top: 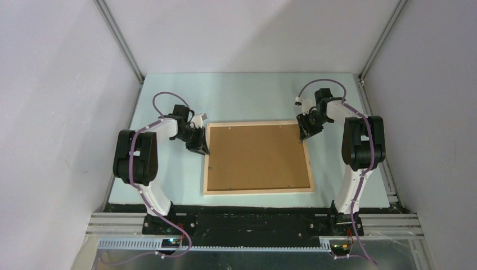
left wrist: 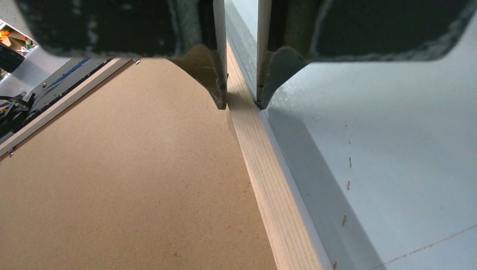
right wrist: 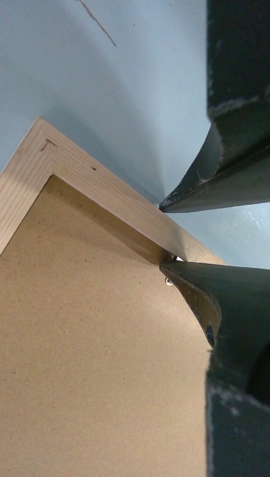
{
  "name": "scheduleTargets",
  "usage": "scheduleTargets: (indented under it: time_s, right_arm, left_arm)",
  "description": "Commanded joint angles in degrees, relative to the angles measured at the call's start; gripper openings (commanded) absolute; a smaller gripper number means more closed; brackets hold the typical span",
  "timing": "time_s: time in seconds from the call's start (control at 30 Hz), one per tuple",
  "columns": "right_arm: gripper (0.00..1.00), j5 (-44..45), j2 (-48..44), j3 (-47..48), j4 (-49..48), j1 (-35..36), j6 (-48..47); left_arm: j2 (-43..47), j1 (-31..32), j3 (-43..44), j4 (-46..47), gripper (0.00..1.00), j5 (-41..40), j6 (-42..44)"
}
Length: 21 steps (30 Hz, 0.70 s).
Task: Put the photo into the frame
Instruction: Install the photo frame at the center of the board.
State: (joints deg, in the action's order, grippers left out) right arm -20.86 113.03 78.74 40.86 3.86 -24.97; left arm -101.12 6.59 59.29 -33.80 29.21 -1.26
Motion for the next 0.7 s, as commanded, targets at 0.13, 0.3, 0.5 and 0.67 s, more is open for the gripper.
scheduleTargets:
  time_s: [0.13, 0.3, 0.5, 0.67]
  right_arm:
    - [0.41, 1.41, 0.58, -0.69, 2.92, 0.08, -6.15]
    - [0.41, 1.14, 0.89, -0.67, 3.29, 0.06, -7.23]
    - [0.42, 1.53, 1.69, -0.33, 4.28, 0.12, -9.16]
    - [0.43, 2.12, 2.86, 0.38, 5.03, 0.07, -10.65]
  left_arm:
    - [-1.19, -0.35, -0.40, -0.50, 0.00, 0.24, 2.75]
    - [-1.21, -0.35, -0.41, -0.56, 0.00, 0.21, 2.75]
    - [-1.27, -0.30, -0.40, -0.56, 0.00, 0.23, 2.79]
    - [-1.20, -0.28, -0.40, -0.51, 0.00, 0.10, 2.75]
